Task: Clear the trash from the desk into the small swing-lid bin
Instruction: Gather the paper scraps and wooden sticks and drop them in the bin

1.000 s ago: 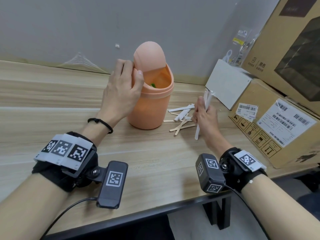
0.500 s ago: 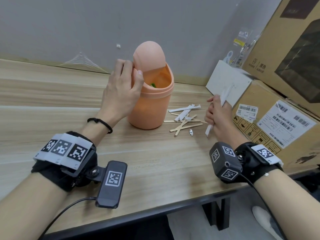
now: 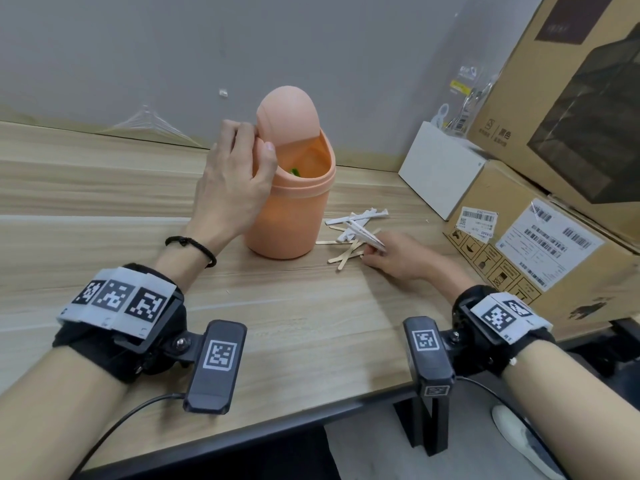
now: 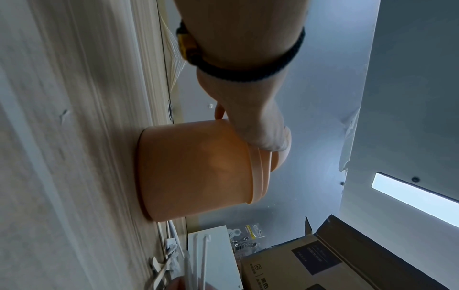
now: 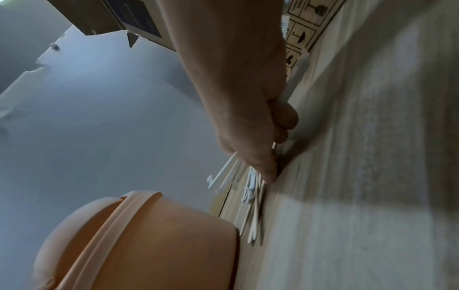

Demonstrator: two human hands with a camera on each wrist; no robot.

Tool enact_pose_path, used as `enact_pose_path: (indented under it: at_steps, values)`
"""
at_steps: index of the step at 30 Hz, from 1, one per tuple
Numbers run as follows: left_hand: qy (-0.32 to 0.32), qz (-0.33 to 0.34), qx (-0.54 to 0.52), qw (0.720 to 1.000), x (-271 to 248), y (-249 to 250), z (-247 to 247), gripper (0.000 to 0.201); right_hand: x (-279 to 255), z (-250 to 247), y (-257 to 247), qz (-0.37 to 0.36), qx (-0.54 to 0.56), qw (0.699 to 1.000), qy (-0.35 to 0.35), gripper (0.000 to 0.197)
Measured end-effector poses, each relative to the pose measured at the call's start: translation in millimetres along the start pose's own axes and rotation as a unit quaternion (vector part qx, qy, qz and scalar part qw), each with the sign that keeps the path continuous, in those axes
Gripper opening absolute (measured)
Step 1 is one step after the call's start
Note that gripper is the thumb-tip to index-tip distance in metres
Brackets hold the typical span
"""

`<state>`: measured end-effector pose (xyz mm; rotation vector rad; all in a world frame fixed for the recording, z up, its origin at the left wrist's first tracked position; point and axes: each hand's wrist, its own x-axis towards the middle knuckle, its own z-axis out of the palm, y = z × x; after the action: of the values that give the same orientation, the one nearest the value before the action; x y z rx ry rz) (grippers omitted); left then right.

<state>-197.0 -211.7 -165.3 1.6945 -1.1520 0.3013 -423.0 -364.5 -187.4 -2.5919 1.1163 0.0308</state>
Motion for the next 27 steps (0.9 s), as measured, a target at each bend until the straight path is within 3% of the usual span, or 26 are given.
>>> enact_pose_path:
  at_steps: [7,10,12,17,19,23,27]
  values:
    - [0.003,0.006,-0.001,1.000,0,-1,-1,0.038,1,-5,3,-0.017,0.010,1.000,0.019,0.005]
    - [0.002,0.006,-0.006,1.000,1,-1,0,0.039,-1,-6,2,-0.002,0.129,0.990,0.056,0.009]
    - [0.000,0.009,-0.008,1.000,2,0,2,0.040,1,-6,1,0.029,0.235,0.967,0.097,0.014]
    - [0.001,0.003,-0.015,1.000,2,1,7,0.043,13,-7,-1,0.110,0.294,0.937,0.154,0.028]
    - [0.002,0.003,-0.017,1.000,2,0,7,0.043,15,-6,-2,0.103,0.273,0.945,0.145,0.020]
    - [0.001,0.001,-0.016,1.000,1,1,8,0.044,18,0,-2,0.037,0.124,0.985,0.117,0.016]
    - [-0.003,-0.003,-0.015,1.000,1,1,7,0.044,28,10,-3,0.008,0.043,0.993,0.113,0.016]
